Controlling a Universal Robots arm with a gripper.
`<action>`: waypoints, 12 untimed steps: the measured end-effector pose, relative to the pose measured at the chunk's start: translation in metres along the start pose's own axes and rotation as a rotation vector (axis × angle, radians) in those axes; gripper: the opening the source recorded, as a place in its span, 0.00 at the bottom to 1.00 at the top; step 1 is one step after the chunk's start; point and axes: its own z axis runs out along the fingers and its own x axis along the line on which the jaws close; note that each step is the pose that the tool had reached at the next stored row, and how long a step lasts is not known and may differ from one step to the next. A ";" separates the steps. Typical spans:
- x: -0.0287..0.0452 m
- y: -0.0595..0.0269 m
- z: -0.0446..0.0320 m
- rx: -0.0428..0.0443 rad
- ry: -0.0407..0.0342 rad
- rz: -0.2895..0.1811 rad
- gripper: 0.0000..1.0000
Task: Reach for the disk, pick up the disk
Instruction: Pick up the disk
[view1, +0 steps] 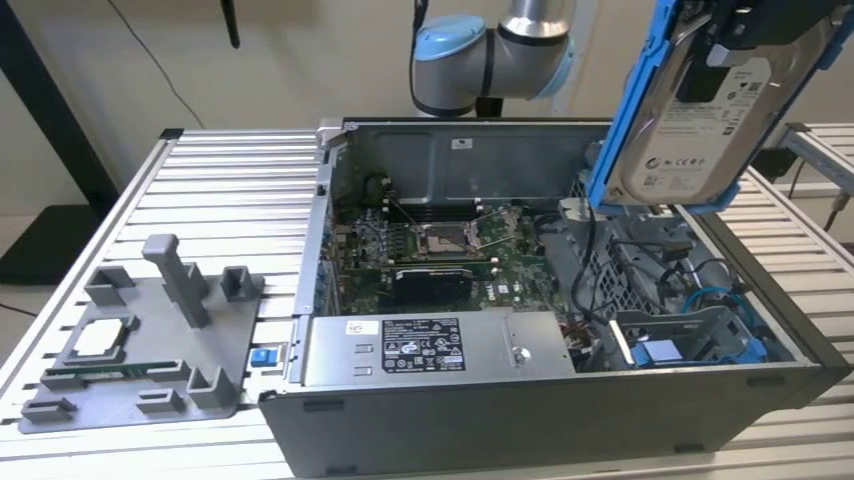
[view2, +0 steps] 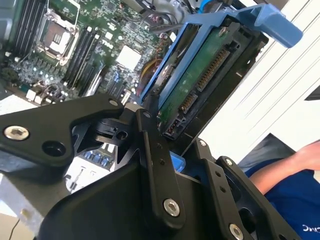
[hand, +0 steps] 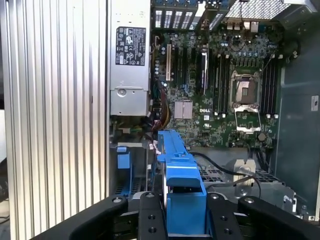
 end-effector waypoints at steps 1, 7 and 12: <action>0.0010 -0.0002 0.0004 0.0001 -0.0001 0.000 0.00; 0.0071 -0.0017 0.0029 0.0001 0.0000 0.001 0.00; 0.0121 -0.0028 0.0050 0.0002 0.0000 0.002 0.00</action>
